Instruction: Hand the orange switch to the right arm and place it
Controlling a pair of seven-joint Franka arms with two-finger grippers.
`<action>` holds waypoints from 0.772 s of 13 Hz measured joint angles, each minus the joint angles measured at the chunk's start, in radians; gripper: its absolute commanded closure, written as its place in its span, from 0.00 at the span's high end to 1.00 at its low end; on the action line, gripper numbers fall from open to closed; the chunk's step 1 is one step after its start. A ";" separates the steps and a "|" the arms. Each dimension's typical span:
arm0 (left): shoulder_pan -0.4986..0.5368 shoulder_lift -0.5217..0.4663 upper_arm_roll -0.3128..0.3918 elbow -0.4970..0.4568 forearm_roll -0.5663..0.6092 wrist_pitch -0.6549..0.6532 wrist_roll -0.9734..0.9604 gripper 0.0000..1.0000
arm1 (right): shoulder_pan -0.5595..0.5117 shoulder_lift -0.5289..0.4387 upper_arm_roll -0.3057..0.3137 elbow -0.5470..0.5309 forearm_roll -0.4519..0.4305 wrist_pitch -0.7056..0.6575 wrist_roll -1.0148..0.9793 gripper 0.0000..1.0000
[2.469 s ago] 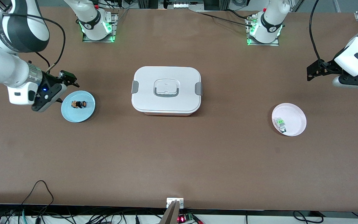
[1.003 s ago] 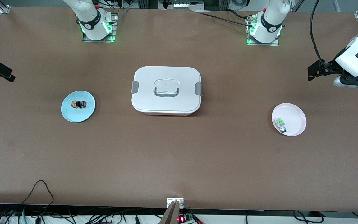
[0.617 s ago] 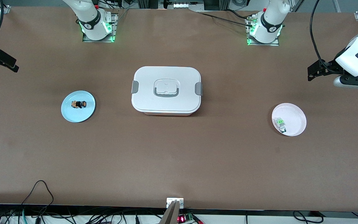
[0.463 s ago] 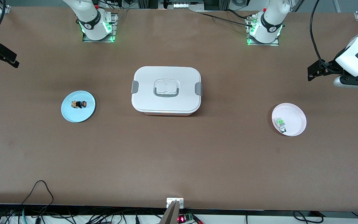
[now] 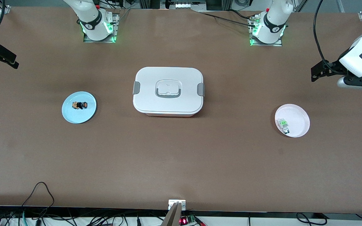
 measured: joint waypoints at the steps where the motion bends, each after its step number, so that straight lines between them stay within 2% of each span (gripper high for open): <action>1: 0.000 0.000 0.000 0.000 0.000 0.000 0.000 1.00 | 0.001 0.000 0.000 0.008 0.000 -0.009 -0.001 1.00; 10: 0.000 0.000 0.000 0.000 0.000 0.000 0.000 1.00 | 0.005 0.000 0.003 0.032 0.001 -0.075 -0.002 1.00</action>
